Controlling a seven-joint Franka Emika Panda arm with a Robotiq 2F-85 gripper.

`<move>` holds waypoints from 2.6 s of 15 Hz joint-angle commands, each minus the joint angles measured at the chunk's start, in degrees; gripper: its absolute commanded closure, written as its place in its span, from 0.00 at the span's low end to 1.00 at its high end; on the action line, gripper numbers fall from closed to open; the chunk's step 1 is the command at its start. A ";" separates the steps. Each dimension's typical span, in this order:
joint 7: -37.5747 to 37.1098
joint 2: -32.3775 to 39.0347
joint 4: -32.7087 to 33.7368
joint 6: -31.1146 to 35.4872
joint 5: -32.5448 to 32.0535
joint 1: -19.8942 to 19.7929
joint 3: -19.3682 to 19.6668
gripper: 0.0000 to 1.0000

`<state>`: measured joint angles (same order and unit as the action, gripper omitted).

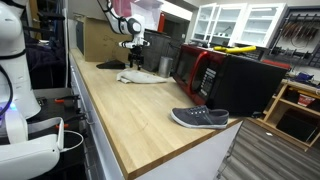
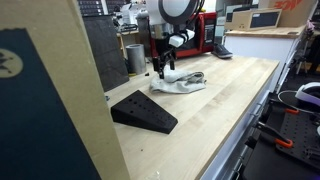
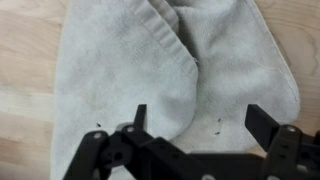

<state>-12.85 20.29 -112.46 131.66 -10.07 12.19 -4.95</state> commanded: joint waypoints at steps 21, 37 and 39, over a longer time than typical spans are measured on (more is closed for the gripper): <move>-14.72 -6.97 -8.43 0.86 -15.95 -0.80 8.00 1.00; -7.83 -13.31 -11.75 3.92 -20.42 -13.55 12.87 0.34; -5.97 -13.93 -12.08 5.16 -17.07 -14.00 12.26 0.21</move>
<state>-21.87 9.38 -122.10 134.49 -30.74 -0.89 8.12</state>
